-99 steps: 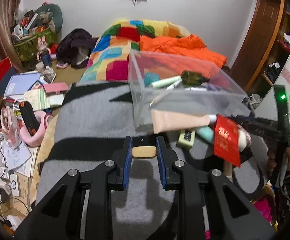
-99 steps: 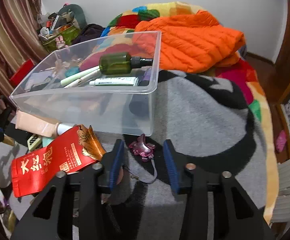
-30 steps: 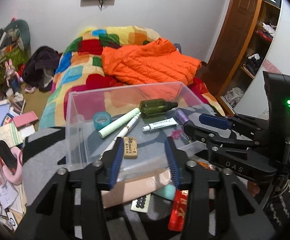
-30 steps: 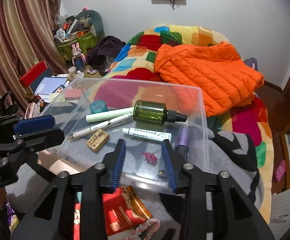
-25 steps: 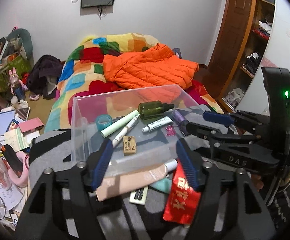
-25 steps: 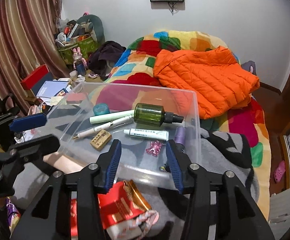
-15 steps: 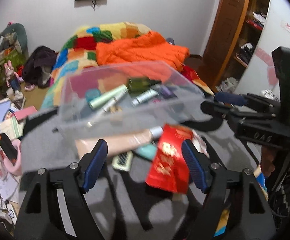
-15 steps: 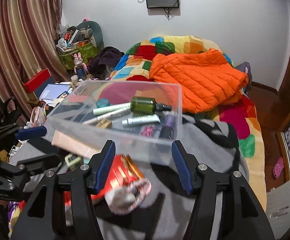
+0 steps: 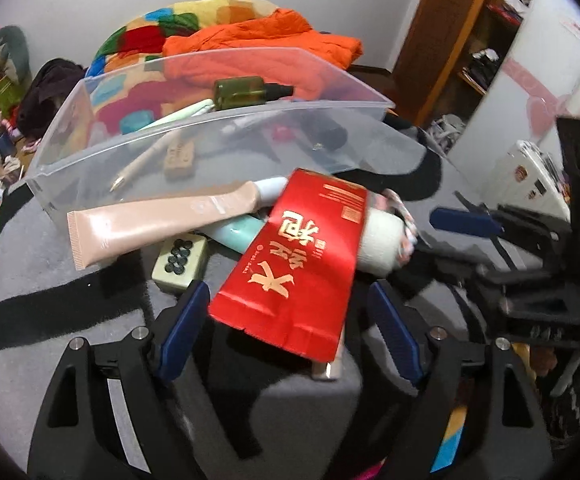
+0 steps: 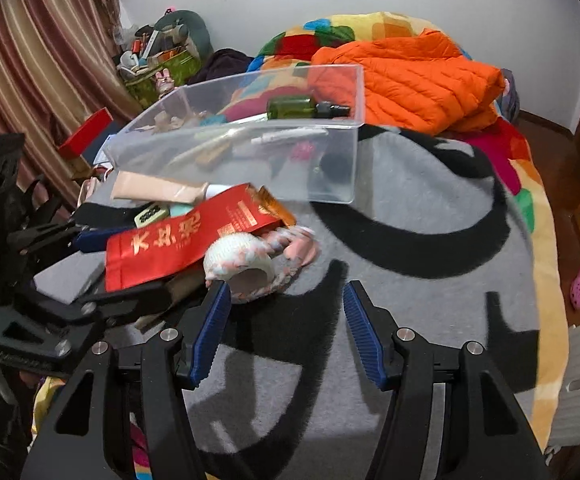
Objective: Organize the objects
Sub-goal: 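Grasp the beige cylinder with the left tool while the right tool grasps the braided rope toy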
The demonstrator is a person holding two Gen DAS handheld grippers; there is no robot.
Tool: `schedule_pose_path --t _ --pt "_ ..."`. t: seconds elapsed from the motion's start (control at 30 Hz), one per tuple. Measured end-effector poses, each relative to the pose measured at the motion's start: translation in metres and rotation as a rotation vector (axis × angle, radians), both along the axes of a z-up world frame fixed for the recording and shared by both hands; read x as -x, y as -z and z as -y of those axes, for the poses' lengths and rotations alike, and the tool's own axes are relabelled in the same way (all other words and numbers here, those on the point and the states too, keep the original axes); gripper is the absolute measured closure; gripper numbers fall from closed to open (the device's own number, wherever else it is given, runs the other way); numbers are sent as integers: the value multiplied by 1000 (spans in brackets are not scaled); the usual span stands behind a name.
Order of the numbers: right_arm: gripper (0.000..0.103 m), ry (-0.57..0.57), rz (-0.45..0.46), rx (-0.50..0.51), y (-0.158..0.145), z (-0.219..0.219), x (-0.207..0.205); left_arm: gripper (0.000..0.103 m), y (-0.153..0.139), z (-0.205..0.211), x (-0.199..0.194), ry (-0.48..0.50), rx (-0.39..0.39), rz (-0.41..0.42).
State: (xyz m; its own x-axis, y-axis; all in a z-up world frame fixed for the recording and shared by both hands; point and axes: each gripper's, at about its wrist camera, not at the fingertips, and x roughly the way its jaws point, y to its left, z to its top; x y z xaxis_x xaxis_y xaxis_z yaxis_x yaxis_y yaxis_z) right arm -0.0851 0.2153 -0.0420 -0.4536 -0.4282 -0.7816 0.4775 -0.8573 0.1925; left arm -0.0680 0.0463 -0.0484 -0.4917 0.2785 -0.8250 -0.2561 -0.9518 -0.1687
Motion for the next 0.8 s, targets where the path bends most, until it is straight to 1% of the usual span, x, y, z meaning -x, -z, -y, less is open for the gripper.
schedule_pose_path --t 0.07,0.13,0.2,0.23,0.27,0.3,0.33,0.37,0.4,0.43,0.53,0.63,0.7,0.77,0.8 --pt "48 -7 -16 -11 3 4 -1 27 1 4 2 -16 -18 -9" --pt "52 -10 -24 -16 5 4 -2 43 0 7 3 -19 -34 -17" --pt "63 -12 -32 -30 5 4 -2 54 -2 10 3 -23 -48 -21" --pt "67 -11 -32 -36 6 3 -1 59 -3 12 4 -28 -53 -23" --pt "74 -4 -34 -45 7 2 0 62 -4 14 3 -30 -66 -22" --pt "78 1 -31 -51 7 -1 2 67 -5 17 2 -31 -78 -19" --pt "79 8 -28 -55 8 -4 4 72 -6 19 0 -33 -88 -18" --pt "79 25 -23 -56 8 -9 7 74 -7 22 -3 -36 -92 -21" --pt "79 33 -18 -53 8 -13 9 81 -8 24 -5 -41 -88 -26" --pt "79 39 -12 -45 7 -15 11 85 -9 27 -9 -46 -79 -29" --pt "78 51 6 -2 2 -23 20 85 -10 36 -18 -65 -77 -23" --pt "77 49 9 1 -1 -19 29 85 -13 43 -26 -74 -69 -16" --pt "77 30 14 6 -1 -13 33 85 -19 45 -31 -78 -57 -29" --pt "77 10 11 -12 2 -4 36 82 -26 44 -31 -75 -47 -43" --pt "77 3 11 -20 4 0 37 76 -29 44 -30 -73 -41 -51"
